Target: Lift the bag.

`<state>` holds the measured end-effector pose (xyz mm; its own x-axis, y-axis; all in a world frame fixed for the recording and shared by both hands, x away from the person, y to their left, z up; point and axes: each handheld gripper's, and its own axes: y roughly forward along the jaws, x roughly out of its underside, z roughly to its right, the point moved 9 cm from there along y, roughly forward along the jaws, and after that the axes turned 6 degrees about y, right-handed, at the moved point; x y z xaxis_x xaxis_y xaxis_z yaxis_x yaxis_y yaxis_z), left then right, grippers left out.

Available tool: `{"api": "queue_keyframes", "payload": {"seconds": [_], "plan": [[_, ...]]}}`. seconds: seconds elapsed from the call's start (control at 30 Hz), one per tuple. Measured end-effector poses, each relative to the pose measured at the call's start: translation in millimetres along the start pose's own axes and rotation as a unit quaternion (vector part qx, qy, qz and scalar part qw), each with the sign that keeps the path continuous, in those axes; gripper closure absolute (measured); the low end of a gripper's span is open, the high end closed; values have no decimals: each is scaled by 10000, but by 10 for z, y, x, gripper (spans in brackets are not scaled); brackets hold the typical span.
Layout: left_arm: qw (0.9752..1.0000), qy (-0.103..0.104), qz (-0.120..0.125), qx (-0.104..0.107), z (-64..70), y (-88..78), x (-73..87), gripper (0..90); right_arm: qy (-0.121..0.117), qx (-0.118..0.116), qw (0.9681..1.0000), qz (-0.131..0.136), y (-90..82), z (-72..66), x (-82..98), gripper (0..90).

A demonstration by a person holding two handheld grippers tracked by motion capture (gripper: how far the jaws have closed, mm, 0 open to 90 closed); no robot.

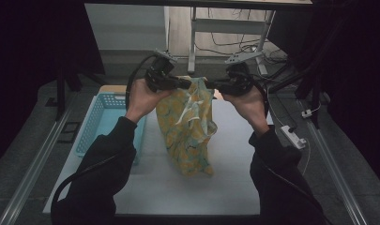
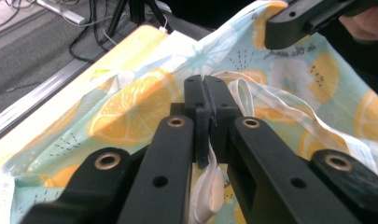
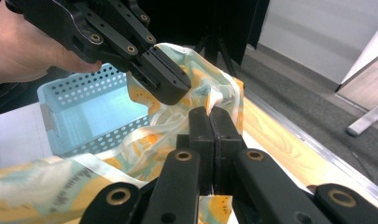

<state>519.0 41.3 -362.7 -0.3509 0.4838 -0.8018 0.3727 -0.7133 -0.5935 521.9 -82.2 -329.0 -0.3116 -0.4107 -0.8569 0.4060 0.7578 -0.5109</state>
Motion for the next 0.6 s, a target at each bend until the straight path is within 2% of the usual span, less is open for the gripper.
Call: {"api": "queue_keyframes", "payload": {"seconds": [0.27, 0.6], "plan": [[9998, -105, -87, 107, -12, 163, 234, 882, 93, -67, 9998, -163, 159, 20, 237, 893], [9997, -29, -238, 94, -17, 361, 455, 880, 230, -83, 9991, -340, 316, 67, 485, 879]]}}
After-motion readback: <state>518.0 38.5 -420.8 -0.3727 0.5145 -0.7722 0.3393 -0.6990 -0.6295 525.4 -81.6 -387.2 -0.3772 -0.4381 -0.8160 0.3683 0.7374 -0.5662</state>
